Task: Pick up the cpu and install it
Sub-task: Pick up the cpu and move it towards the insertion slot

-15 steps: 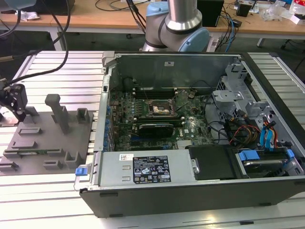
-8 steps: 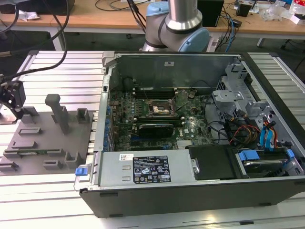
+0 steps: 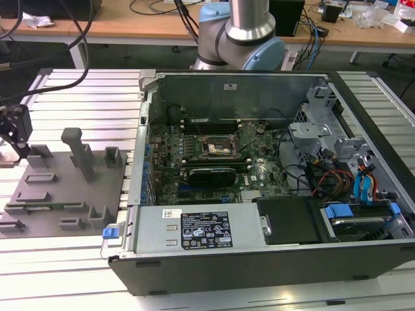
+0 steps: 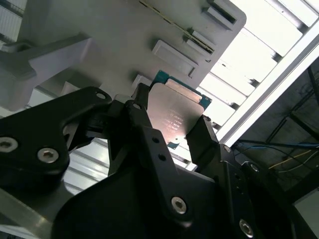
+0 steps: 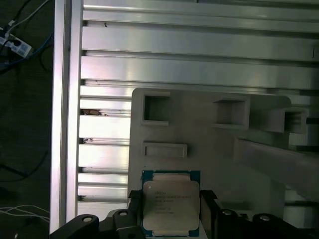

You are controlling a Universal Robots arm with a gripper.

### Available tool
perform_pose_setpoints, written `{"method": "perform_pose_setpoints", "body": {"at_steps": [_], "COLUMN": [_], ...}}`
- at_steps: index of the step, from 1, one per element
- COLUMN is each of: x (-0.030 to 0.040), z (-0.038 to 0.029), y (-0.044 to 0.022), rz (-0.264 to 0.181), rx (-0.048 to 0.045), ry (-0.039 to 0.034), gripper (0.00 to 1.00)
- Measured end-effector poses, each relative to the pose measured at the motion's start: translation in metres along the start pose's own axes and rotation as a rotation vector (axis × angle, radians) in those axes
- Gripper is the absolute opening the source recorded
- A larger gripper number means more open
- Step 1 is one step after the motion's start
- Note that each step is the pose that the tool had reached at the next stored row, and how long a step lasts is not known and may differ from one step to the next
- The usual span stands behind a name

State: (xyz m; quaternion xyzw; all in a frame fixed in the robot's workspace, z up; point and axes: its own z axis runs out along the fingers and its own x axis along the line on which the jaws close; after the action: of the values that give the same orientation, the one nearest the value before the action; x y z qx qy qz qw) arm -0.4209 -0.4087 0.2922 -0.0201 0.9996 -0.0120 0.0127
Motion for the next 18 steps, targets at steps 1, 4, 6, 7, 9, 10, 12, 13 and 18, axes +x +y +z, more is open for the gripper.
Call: {"method": "perform_pose_setpoints", "body": {"at_steps": [1, 4, 6, 7, 9, 10, 12, 13, 18], "x": [0.0000, -0.0001, -0.0002, -0.0002, -0.0002, -0.0003, -0.0003, -0.0004, -0.0005], "z": [-0.0015, -0.0043, -0.0071, -0.0085, -0.0102, -0.0114, -0.0135, -0.0147, -0.0194], "y": [0.0000, -0.0001, -0.0002, -0.0002, -0.0002, -0.0003, -0.0003, -0.0004, -0.0005], "rz": [0.000, 0.000, 0.000, 0.000, 0.000, 0.000, 0.000, 0.000, 0.000], "rx": [0.0000, 0.0000, 0.0000, 0.0000, 0.0000, 0.0000, 0.0000, 0.0000, 0.0000], "ry": [0.0000, 0.0000, 0.0000, 0.0000, 0.0000, 0.0000, -0.0001, 0.0000, -0.0001], "gripper": [0.55, 0.55, 0.55, 0.55, 0.55, 0.55, 0.55, 0.55, 0.55]}}
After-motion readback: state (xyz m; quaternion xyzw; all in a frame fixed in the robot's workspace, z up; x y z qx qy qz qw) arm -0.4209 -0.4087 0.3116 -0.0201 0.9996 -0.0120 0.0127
